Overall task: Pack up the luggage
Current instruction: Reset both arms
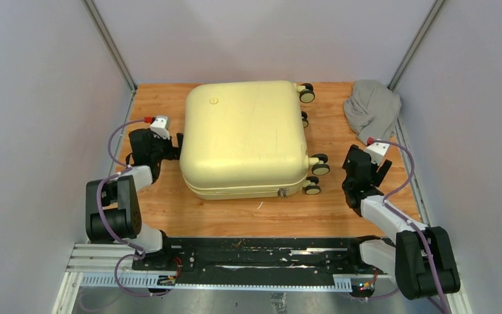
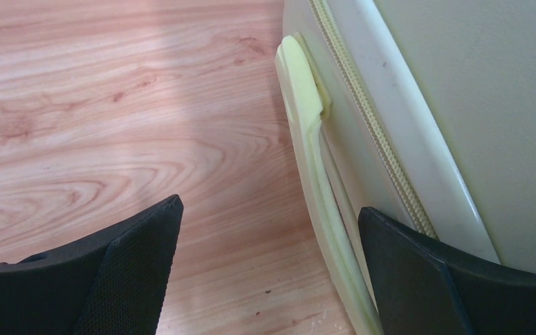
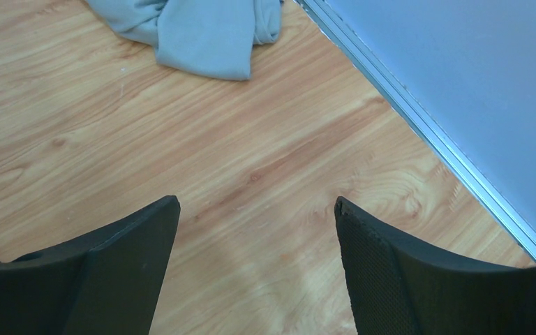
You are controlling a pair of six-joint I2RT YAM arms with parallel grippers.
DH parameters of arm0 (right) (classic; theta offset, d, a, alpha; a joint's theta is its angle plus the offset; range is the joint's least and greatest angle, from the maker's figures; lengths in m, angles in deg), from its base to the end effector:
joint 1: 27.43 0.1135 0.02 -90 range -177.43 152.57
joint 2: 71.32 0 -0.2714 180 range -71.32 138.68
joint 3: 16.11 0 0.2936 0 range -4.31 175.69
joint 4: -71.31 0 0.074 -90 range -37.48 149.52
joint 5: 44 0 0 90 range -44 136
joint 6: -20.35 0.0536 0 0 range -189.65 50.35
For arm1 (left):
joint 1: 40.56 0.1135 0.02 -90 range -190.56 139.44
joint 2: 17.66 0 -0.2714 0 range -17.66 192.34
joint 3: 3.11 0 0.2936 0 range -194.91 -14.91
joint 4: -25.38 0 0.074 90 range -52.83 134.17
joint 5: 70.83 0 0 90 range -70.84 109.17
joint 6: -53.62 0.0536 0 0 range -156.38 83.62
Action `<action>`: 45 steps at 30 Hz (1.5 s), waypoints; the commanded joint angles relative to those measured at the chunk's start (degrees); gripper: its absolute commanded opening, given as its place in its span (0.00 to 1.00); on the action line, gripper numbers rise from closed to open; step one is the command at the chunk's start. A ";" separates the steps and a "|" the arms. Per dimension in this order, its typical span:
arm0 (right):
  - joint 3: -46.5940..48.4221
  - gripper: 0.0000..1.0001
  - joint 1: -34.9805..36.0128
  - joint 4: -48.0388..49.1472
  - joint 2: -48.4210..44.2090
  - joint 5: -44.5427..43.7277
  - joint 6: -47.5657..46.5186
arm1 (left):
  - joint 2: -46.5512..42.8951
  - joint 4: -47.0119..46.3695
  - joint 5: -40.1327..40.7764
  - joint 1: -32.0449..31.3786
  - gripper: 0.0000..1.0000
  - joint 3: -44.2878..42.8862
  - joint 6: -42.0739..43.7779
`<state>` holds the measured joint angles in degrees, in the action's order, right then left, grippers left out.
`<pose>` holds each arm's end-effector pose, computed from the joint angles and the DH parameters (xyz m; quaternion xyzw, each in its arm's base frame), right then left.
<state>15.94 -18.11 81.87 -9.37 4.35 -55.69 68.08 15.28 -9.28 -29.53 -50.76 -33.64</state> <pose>0.2569 0.0061 0.1689 0.2363 0.7536 -0.1750 0.5879 0.3365 0.0396 0.1462 0.0662 0.8378 -0.1492 0.5210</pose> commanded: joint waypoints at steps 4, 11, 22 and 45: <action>-3.71 0.85 -1.57 11.64 3.35 1.56 -5.88 | -4.21 -15.89 2.29 -6.09 1.00 9.66 3.62; -4.47 0.84 -2.14 17.83 7.47 3.27 -8.22 | -8.50 -27.26 3.98 -6.21 1.00 18.22 3.12; -4.09 0.84 -2.19 22.49 10.01 7.00 -12.72 | -9.29 -30.62 10.44 -7.17 1.00 20.32 1.91; -7.24 1.00 -4.49 35.24 18.02 20.63 -17.47 | -6.65 -42.73 17.82 -9.45 1.00 25.63 0.86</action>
<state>8.29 -21.76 117.78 9.43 24.35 -73.79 61.13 -26.13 7.26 -38.67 -24.97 -32.76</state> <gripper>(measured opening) 0.999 0.999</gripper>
